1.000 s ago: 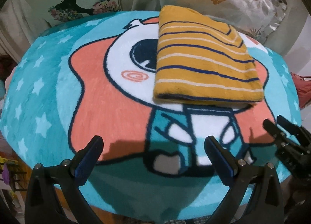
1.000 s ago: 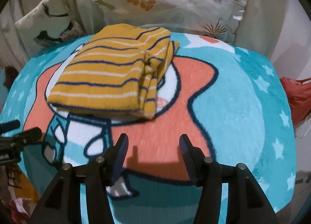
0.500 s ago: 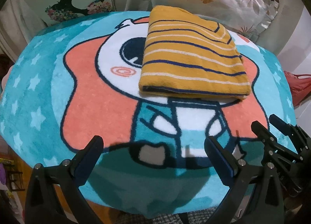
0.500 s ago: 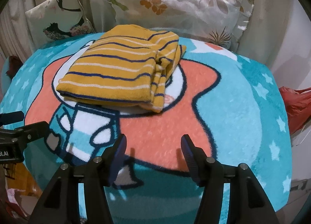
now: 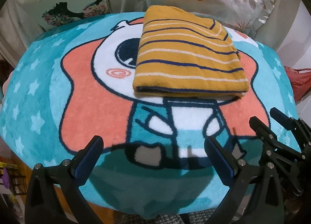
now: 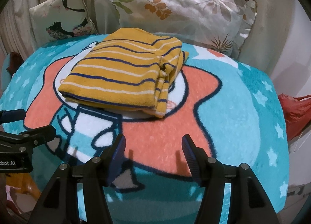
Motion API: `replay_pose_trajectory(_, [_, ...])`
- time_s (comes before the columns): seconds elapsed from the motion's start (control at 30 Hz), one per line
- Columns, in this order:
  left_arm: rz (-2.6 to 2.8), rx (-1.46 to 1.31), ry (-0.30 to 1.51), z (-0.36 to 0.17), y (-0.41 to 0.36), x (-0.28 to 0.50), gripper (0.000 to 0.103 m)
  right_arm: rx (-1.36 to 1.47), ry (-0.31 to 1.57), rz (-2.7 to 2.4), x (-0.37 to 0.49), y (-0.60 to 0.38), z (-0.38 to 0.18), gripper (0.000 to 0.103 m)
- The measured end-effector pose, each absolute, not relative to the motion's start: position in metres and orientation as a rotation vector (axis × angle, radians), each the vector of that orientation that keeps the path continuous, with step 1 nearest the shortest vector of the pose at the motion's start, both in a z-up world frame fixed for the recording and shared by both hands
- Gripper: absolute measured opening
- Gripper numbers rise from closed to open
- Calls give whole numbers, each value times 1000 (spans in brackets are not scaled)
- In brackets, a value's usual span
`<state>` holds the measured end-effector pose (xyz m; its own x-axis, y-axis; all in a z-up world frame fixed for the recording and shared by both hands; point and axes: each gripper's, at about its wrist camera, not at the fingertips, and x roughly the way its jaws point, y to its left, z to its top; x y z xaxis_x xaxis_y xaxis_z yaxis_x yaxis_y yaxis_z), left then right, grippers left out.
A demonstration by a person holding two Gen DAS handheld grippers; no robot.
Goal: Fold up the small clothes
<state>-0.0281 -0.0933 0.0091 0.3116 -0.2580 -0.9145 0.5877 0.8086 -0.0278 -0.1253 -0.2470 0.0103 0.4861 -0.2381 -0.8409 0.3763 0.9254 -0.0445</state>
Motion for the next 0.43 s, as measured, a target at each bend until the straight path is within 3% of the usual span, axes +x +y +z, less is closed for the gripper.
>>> replay_pose_trajectory(0.43, [-573,345,1184,-9,-101,-26,103,159,1003,-396,-127,-258,6,67])
